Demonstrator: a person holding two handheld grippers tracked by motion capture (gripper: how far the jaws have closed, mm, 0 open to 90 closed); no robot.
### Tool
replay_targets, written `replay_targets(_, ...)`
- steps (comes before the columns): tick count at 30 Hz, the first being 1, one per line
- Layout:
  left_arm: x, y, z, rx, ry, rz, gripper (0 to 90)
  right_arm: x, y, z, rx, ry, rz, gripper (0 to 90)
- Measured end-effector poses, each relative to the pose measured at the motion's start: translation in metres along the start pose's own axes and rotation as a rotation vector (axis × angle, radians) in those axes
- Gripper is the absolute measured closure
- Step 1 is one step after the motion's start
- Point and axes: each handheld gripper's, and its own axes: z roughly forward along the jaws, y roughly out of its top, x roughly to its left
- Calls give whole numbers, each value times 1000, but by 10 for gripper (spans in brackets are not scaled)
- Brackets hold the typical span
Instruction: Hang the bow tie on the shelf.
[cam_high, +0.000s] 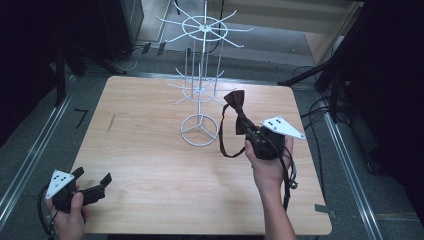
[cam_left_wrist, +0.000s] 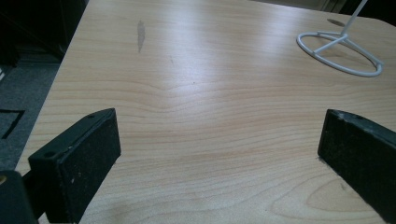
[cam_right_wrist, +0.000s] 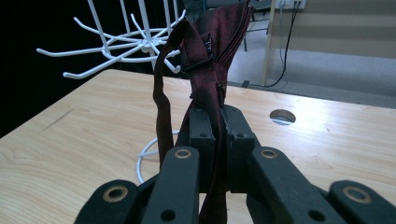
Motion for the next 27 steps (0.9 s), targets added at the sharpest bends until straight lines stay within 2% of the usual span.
replay_targets(13, 0, 0, 0, -4, 2, -4, 0, 0, -12, 25, 61, -3, 18, 861)
replay_targets(27, 0, 0, 0, -3, 0, -3, 0, 8, -31, 57, 127, -11, 9, 860)
